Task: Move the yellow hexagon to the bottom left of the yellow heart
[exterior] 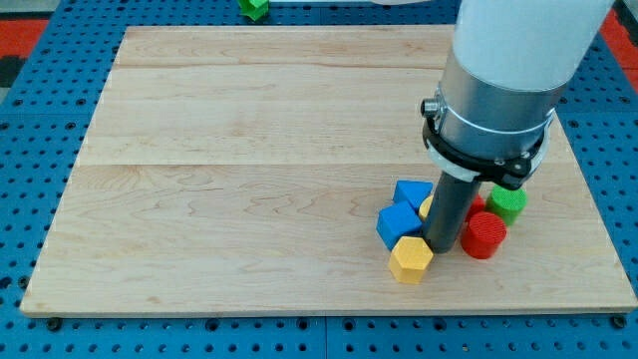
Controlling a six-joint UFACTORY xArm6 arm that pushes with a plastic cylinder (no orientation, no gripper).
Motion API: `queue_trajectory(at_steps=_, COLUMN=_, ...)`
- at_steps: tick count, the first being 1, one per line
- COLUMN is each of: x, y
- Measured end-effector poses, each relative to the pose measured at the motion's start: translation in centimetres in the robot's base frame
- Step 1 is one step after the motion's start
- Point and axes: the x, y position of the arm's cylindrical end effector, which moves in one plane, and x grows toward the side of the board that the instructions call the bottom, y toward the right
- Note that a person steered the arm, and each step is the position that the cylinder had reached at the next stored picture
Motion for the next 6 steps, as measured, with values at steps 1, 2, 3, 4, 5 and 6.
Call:
queue_trajectory(at_steps=1, x=4.7, y=0.5)
queue_trajectory(at_steps=2, x=5.7, y=-1.9)
queue_trajectory(at_steps=3, x=5.0, y=-7.9)
queue_trajectory(at_steps=4, x=4.7, y=-6.9)
queue_trajectory(at_steps=5, x=3.7, y=-3.8)
queue_trajectory(at_steps=6, x=0.3, y=-3.1)
